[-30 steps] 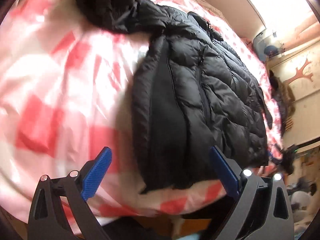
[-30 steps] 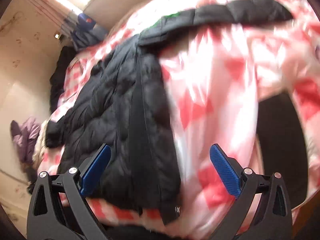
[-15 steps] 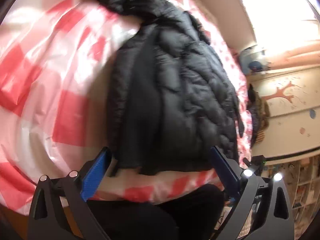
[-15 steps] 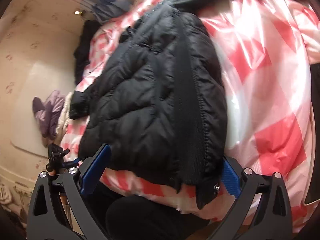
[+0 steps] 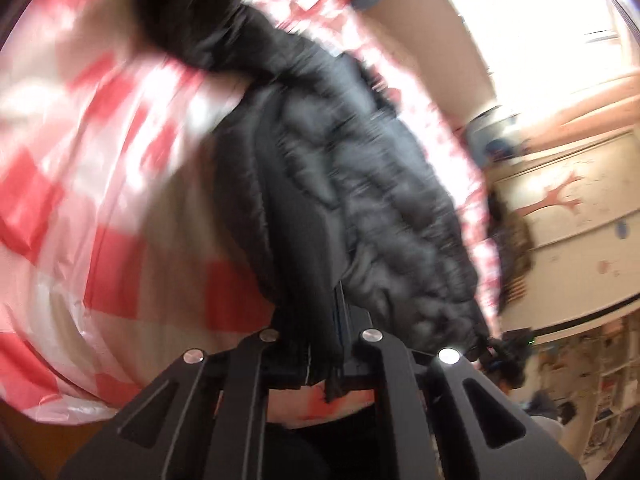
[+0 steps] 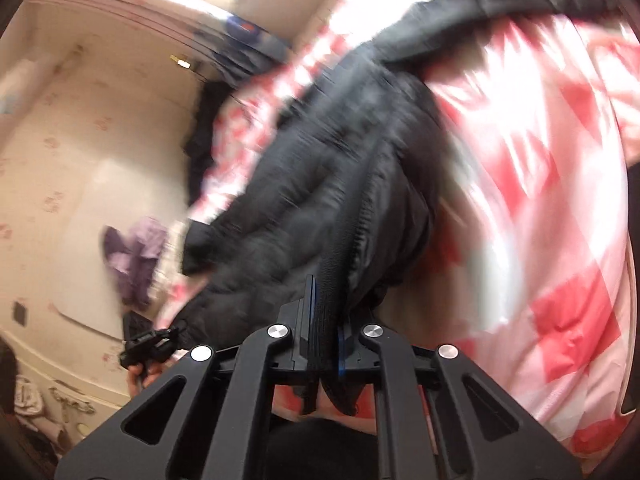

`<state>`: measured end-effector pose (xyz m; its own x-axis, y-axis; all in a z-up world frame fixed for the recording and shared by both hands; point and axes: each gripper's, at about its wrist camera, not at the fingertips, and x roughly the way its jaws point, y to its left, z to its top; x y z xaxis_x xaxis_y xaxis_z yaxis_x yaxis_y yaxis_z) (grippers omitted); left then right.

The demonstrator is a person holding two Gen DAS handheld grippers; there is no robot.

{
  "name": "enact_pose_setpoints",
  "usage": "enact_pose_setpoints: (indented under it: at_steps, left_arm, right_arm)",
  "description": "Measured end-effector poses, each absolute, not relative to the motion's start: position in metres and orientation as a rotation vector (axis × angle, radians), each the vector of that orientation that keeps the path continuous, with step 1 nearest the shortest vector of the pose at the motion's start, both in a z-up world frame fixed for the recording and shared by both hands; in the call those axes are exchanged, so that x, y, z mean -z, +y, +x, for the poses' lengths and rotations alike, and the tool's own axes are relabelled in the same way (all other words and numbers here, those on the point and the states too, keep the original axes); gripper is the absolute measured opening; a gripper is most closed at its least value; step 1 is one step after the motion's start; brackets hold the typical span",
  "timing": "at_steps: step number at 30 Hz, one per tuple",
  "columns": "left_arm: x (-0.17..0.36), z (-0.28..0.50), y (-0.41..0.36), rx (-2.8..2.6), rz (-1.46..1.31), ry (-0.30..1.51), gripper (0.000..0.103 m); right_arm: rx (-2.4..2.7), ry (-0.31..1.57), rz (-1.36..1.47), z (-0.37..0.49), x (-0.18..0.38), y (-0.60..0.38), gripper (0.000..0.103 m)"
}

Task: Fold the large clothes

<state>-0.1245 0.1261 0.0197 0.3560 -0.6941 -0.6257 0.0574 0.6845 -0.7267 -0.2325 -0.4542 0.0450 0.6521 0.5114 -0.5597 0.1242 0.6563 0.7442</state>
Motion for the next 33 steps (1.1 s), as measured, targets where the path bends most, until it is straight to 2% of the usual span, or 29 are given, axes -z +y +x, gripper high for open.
enact_pose_setpoints:
  at_steps: [7, 10, 12, 15, 17, 18, 19, 20, 22, 23, 24, 25, 27, 29, 31, 33]
  left_arm:
    - [-0.093, -0.152, 0.145, 0.63, -0.697, 0.991, 0.009]
    - [-0.079, -0.172, 0.153, 0.633, -0.639, 1.062, 0.01]
    - [-0.051, -0.179, 0.149, 0.652, -0.572, 1.167, 0.012]
    - [0.0, -0.187, 0.156, 0.545, -0.445, 1.335, 0.026]
    - [0.016, -0.191, 0.182, 0.442, -0.444, 1.365, 0.03]
    - [0.013, -0.192, 0.195, 0.414, -0.462, 1.339, 0.036]
    - [0.005, -0.194, 0.206, 0.391, -0.473, 1.301, 0.049]
    - [-0.01, -0.196, 0.217, 0.359, -0.467, 1.239, 0.056]
    - [-0.039, -0.194, 0.22, 0.321, -0.423, 1.135, 0.075]
    - [-0.057, -0.189, 0.213, 0.319, -0.395, 1.073, 0.08]
    - [-0.072, -0.184, 0.202, 0.336, -0.378, 1.017, 0.084]
    - [-0.08, -0.179, 0.19, 0.36, -0.365, 0.972, 0.089]
    - [-0.085, -0.165, 0.156, 0.392, -0.329, 0.919, 0.095]
    - [-0.079, -0.146, 0.112, 0.411, -0.291, 0.885, 0.095]
    - [-0.052, -0.125, 0.074, 0.423, -0.246, 0.89, 0.095]
    - [-0.015, -0.111, 0.049, 0.378, -0.173, 0.953, 0.095]
  right_arm:
    - [-0.346, 0.732, 0.817, -0.259, -0.117, -0.455, 0.007]
    - [-0.31, 0.756, 0.806, -0.279, -0.113, -0.463, 0.007]
    - [-0.263, 0.852, 0.799, -0.293, -0.083, -0.469, 0.007]
    - [-0.118, 1.057, 0.772, -0.309, -0.028, -0.48, 0.013]
    - [-0.018, 1.094, 0.807, -0.326, -0.012, -0.493, 0.015]
    - [0.014, 1.057, 0.81, -0.335, -0.017, -0.498, 0.017]
    - [0.044, 1.017, 0.78, -0.341, -0.03, -0.5, 0.018]
    - [0.066, 0.983, 0.752, -0.341, -0.043, -0.499, 0.023]
    - [0.06, 0.888, 0.686, -0.326, -0.08, -0.491, 0.042]
    - [0.046, 0.853, 0.652, -0.316, -0.093, -0.483, 0.057]
    - [0.018, 0.814, 0.608, -0.301, -0.108, -0.472, 0.065]
    - [-0.012, 0.796, 0.579, -0.286, -0.116, -0.465, 0.067]
    - [-0.066, 0.808, 0.506, -0.242, -0.119, -0.434, 0.072]
    - [-0.079, 0.885, 0.407, -0.204, -0.098, -0.409, 0.072]
    - [0.003, 1.041, 0.249, -0.173, -0.051, -0.396, 0.072]
    - [0.027, 1.251, 0.231, -0.159, 0.003, -0.398, 0.073]
